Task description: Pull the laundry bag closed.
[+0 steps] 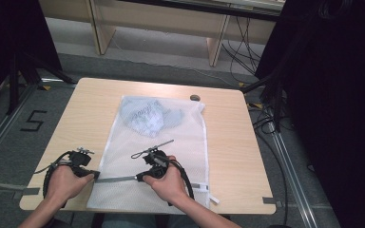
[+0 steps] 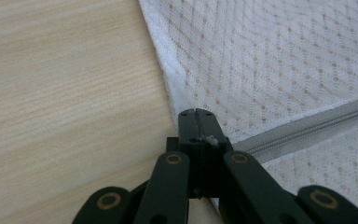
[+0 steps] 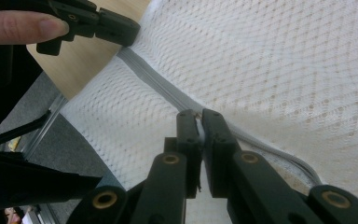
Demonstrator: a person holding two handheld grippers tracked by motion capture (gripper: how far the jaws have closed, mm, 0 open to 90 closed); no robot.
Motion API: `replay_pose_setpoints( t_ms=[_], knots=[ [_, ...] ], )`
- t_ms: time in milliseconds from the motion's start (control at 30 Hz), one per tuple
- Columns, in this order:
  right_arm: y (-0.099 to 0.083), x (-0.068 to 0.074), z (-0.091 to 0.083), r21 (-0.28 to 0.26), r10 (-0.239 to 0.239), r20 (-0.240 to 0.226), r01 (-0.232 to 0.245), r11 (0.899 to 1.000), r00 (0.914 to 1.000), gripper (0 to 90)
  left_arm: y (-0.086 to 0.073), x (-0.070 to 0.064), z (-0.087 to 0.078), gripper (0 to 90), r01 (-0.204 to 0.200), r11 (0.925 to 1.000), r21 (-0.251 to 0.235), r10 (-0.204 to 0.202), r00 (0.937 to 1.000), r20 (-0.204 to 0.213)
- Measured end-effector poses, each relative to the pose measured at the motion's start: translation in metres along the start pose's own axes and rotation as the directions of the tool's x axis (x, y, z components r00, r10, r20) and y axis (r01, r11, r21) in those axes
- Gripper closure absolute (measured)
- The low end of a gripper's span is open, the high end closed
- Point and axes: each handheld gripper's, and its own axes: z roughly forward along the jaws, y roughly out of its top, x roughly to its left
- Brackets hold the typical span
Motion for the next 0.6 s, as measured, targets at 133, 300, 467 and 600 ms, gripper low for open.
replay_pose_setpoints(
  t_ms=[133, 300, 467, 600],
  knots=[
    [-0.0006, -0.0028, -0.0007, 0.002, 0.002, 0.006, -0.002, 1.0, 1.0, 87.0, 0.0002, 0.0003, 0.0005, 89.9, 0.0, 1.0, -0.004, 0.0, 1.0, 0.001],
    [-0.0019, -0.0058, -0.0026, -0.001, 0.002, 0.004, -0.002, 1.0, 1.0, 87.1, 0.0001, 0.0003, 0.0005, 89.9, -0.004, 1.0, -0.005, 0.004, 1.0, 0.001],
    [-0.0023, -0.0064, -0.0044, 0.002, 0.012, 0.005, -0.012, 1.0, 0.9999, 87.1, 0.0, 0.0002, 0.0005, 89.9, 0.001, 1.0, -0.007, -0.001, 1.0, 0.001],
    [-0.0025, -0.0098, -0.0053, -0.001, -0.014, 0.009, 0.014, 1.0, 0.9999, 87.0, -0.0001, 0.0001, 0.0005, 89.9, 0.004, 1.0, -0.007, -0.004, 1.0, 0.0]
  ],
)
